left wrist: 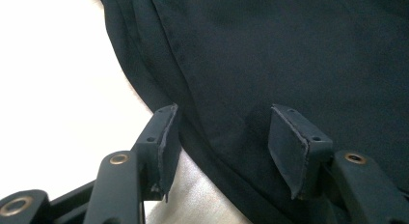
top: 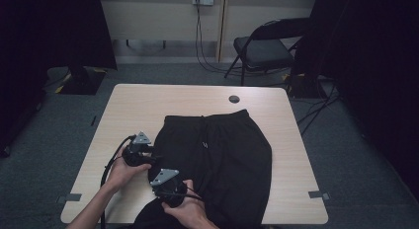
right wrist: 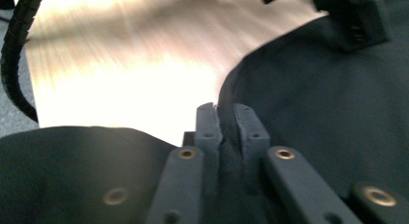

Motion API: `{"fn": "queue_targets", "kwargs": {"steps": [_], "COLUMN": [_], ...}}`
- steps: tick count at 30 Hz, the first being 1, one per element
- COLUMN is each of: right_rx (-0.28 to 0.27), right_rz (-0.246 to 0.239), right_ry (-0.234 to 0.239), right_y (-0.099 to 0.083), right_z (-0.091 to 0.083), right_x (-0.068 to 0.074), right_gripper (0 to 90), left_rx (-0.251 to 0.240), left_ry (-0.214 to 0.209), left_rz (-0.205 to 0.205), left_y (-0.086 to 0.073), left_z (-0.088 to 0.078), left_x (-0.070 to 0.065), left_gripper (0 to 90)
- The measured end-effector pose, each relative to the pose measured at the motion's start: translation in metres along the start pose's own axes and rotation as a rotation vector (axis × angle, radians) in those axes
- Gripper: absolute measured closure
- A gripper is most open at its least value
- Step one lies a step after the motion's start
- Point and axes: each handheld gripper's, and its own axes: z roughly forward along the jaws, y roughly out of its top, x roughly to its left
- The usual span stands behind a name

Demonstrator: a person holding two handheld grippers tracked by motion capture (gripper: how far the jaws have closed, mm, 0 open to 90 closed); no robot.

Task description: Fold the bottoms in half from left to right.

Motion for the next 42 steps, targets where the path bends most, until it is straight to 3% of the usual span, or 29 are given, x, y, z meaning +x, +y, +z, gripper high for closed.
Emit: {"fn": "queue_targets", "kwargs": {"steps": [1, 3, 5, 7, 8, 10, 14, 15, 18, 27, 28, 30, 32, 33, 34, 36, 37, 38, 39, 40, 42], "right_rx": [-0.003, 0.009, 0.016, 0.027, 0.029, 0.029, 0.034, 0.038, 0.034, 0.028, 0.030, 0.023, 0.021, 0.014, 0.014, -0.004, -0.004, -0.036, -0.036, -0.059, -0.073], "right_rz": [0.009, 0.004, 0.005, -0.004, -0.008, -0.021, -0.038, -0.057, -0.068, -0.067, -0.065, -0.058, -0.044, -0.042, -0.042, -0.037, -0.037, -0.040, -0.040, -0.045, -0.048], "right_ry": [-0.001, -0.001, 0.013, 0.036, 0.050, 0.065, 0.088, 0.101, 0.119, 0.127, 0.129, 0.131, 0.128, 0.125, 0.125, 0.125, 0.125, 0.120, 0.120, 0.119, 0.115], "right_y": [-0.001, -0.005, -0.009, -0.012, -0.014, -0.017, -0.020, -0.021, -0.022, -0.019, -0.018, -0.017, -0.016, -0.013, -0.013, -0.006, -0.006, 0.002, 0.002, 0.011, 0.016], "right_z": [-0.002, -0.005, -0.006, -0.006, -0.007, -0.009, -0.013, -0.014, -0.015, -0.010, -0.009, -0.007, -0.006, -0.007, -0.007, -0.013, -0.013, -0.020, -0.020, -0.026, -0.029], "right_x": [-0.001, -0.005, -0.004, 0.000, 0.003, 0.009, 0.019, 0.025, 0.032, 0.032, 0.032, 0.029, 0.029, 0.026, 0.026, 0.024, 0.024, 0.021, 0.021, 0.019, 0.018], "right_gripper": [85.4, 86.7, 86.9, 86.9, 87.0, 87.0, 87.0, 87.0, 86.9, 86.9, 86.8, 86.8, 86.8, 86.9, 86.9, 86.9, 86.9, 86.9, 86.9, 86.9, 86.9], "left_rx": [0.004, -0.008, -0.033, -0.058, -0.046, -0.062, -0.084, -0.059, -0.049, -0.047, -0.038, -0.021, -0.028, -0.045, -0.045, -0.087, -0.087, -0.161, -0.161, -0.204, -0.199], "left_ry": [0.000, -0.015, 0.008, 0.015, 0.006, 0.024, 0.017, 0.027, 0.034, 0.055, 0.038, 0.013, -0.003, -0.018, -0.018, -0.026, -0.026, -0.039, -0.039, -0.044, -0.040], "left_rz": [0.004, -0.036, -0.051, -0.070, -0.094, -0.098, -0.127, -0.107, -0.087, -0.053, -0.048, -0.025, -0.020, -0.079, -0.079, -0.161, -0.161, -0.244, -0.244, -0.287, -0.288], "left_y": [0.001, 0.002, 0.004, 0.005, 0.007, 0.011, 0.012, 0.012, 0.012, 0.018, 0.020, 0.026, 0.028, 0.027, 0.027, 0.025, 0.025, 0.023, 0.023, 0.022, 0.023], "left_z": [0.000, -0.001, -0.003, -0.005, -0.004, -0.003, 0.006, 0.012, 0.015, 0.023, 0.023, 0.024, 0.026, 0.028, 0.028, 0.022, 0.022, 0.013, 0.013, 0.005, 0.002], "left_x": [0.001, 0.005, 0.008, 0.014, 0.018, 0.023, 0.026, 0.024, 0.023, 0.017, 0.016, 0.013, 0.009, 0.013, 0.013, 0.025, 0.025, 0.035, 0.035, 0.043, 0.045], "left_gripper": [45.4, 46.5, 46.7, 46.8, 46.8, 46.8, 45.2, 45.1, 43.8, 42.1, 45.0, 66.7, 81.2, 88.0, 88.4, 88.7, 88.8, 88.9, 88.9, 89.0, 89.0]}}
